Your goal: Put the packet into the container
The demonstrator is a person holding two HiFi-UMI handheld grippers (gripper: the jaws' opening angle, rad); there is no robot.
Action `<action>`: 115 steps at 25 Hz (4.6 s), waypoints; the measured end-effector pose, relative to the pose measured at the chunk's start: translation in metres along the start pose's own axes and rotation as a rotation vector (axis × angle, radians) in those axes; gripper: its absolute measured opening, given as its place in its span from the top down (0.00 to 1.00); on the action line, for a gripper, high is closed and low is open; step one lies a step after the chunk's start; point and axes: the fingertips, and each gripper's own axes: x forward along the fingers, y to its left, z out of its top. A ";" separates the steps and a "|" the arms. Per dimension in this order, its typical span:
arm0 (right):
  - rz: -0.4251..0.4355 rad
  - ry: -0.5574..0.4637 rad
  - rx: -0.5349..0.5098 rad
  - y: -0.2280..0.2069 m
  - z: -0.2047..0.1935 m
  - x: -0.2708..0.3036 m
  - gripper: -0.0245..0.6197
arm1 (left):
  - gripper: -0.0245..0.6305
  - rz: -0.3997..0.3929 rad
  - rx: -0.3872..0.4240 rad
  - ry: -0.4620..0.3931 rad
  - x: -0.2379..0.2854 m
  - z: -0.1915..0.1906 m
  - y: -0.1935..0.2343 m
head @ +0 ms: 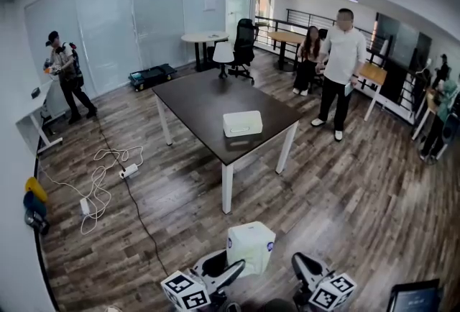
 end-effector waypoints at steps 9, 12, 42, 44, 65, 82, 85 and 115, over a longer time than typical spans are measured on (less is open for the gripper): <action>0.088 0.012 -0.165 0.019 0.052 0.059 0.85 | 0.63 0.106 0.270 0.126 0.047 0.032 0.058; 0.129 -0.006 -0.186 0.017 0.076 0.087 0.83 | 0.63 0.124 0.257 0.128 0.062 0.042 0.075; 0.381 0.210 -0.281 -0.094 0.148 0.253 0.70 | 0.63 0.412 0.881 0.471 0.230 0.065 0.167; 0.392 0.231 -0.258 -0.095 0.142 0.263 0.70 | 0.63 0.406 0.947 0.519 0.233 0.064 0.173; 0.263 0.326 -0.101 -0.145 0.141 0.420 0.90 | 0.63 0.227 1.064 0.634 0.284 0.118 0.311; 0.254 0.260 0.082 -0.180 0.186 0.490 0.94 | 0.55 0.190 0.919 0.465 0.323 0.154 0.374; 0.275 0.266 0.082 -0.188 0.191 0.506 0.94 | 0.54 0.210 0.798 0.418 0.320 0.164 0.385; 0.444 0.347 0.118 -0.316 0.251 0.648 0.94 | 0.80 0.312 -0.306 0.002 0.430 0.227 0.522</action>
